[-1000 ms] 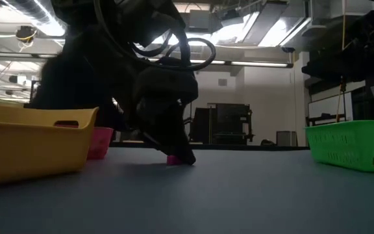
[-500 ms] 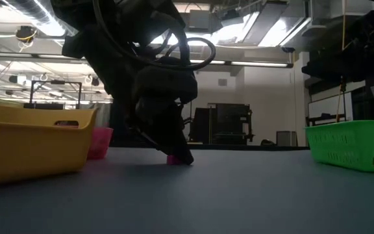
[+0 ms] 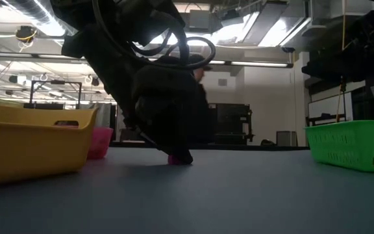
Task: Sort Halloween decoration
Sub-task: Put the pink skeleton toy into the light yellow bin
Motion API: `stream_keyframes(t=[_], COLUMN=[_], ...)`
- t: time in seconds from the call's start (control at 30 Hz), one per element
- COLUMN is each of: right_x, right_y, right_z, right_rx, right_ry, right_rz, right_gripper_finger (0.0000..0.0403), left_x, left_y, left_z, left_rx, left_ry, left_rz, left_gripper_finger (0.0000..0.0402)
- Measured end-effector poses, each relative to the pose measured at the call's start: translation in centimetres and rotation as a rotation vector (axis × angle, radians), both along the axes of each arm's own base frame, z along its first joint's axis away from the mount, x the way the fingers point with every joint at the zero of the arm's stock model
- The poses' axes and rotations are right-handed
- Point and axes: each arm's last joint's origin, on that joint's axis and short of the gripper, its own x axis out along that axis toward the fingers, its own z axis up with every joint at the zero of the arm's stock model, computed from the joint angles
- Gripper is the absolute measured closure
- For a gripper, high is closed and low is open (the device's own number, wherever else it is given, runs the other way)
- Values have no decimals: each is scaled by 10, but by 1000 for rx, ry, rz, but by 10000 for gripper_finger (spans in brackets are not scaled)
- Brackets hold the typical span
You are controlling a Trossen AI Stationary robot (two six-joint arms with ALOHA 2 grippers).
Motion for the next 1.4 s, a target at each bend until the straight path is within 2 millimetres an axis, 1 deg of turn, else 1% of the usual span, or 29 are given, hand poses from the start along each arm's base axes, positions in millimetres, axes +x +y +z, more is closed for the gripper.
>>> stream_keyframes(t=[0.43, 0.57, 0.7, 0.8, 0.93, 1.03, 1.13, 1.3, 1.4], right_x=[0, 0, 0, 0, 0, 0, 0, 0, 0], right_y=[0, 0, 0, 0, 0, 0, 0, 0, 0], right_z=[0, 0, 0, 0, 0, 0, 0, 0, 0], right_rx=[0, 0, 0, 0, 0, 0, 0, 0, 0], right_ry=[0, 0, 0, 0, 0, 0, 0, 0, 0], right_rz=[0, 0, 0, 0, 0, 0, 0, 0, 0], right_gripper_finger=[258, 258, 258, 258, 258, 258, 258, 258, 258], left_x=[1, 6, 15, 23, 30, 35, 38, 36, 29], left_y=[0, -1, -2, -4, -7, -9, -13, -20, -26], left_z=[1, 6, 17, 29, 47, 66, 88, 120, 133], left_rx=[3, 19, 56, 69, 65, 39, -24, -98, -108], left_ry=[1, -4, 2, 2, 54, 112, 170, 265, 332], left_rz=[0, -24, -63, -79, -96, -120, -163, -221, -239], left_gripper_finger=[368, 369, 369, 369, 369, 369, 369, 369, 369])
